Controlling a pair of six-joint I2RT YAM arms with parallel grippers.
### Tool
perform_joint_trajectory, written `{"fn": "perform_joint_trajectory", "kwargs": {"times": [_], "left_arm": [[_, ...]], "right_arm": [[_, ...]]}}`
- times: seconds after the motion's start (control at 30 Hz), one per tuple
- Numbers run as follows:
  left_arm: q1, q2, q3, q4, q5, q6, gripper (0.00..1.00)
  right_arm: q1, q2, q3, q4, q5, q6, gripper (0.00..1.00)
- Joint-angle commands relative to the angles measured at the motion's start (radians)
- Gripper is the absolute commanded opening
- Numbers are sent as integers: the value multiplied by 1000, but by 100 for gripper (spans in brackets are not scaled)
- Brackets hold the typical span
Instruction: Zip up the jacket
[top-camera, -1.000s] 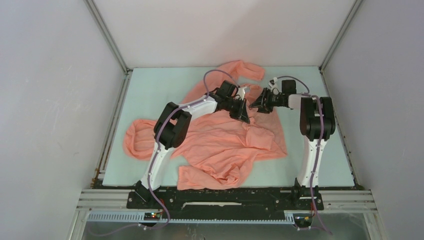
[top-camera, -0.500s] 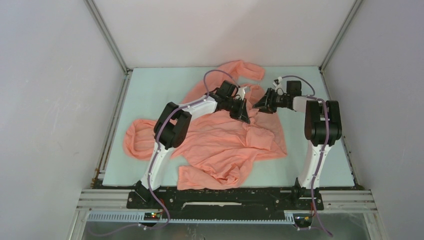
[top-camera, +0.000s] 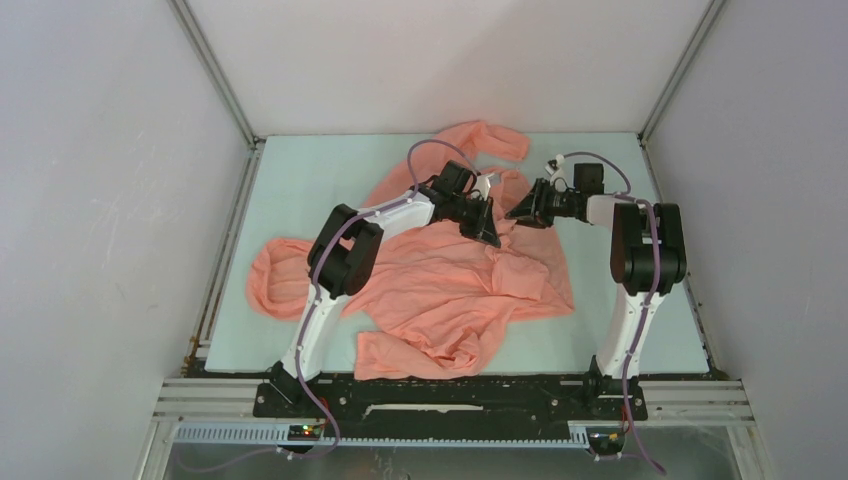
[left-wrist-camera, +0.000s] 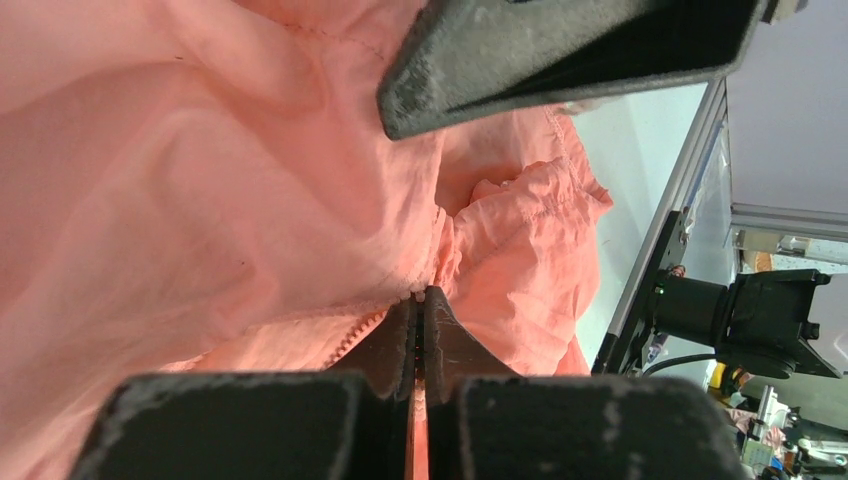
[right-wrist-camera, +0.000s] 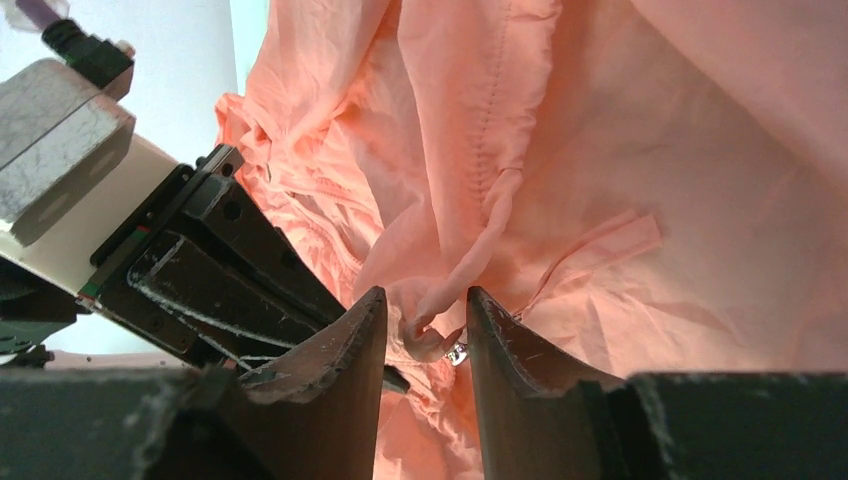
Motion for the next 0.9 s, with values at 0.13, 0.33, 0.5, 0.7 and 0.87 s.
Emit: {"fn": "perform_joint_trajectory", "kwargs": {"times": [0.13,0.33,0.5,0.7,0.87], "left_arm": [[4,-47,-7,33,26,-5,0],[4,-47,-5,25,17,0,0],[5,-49,-5,24,18,2,0],[4,-52,-7,25,21,5,0],[5,-53,-7,24,21,5,0]], "right_arm": [[12,-111,-47,54,-45,-26,39],[42,-104,-48,70,-53,-35,40],[43,-90,-53,122,-83,-3,41],[39,-70,-60,189,-117,38,40],[37,-75,-59,188,-108,34,31]]}}
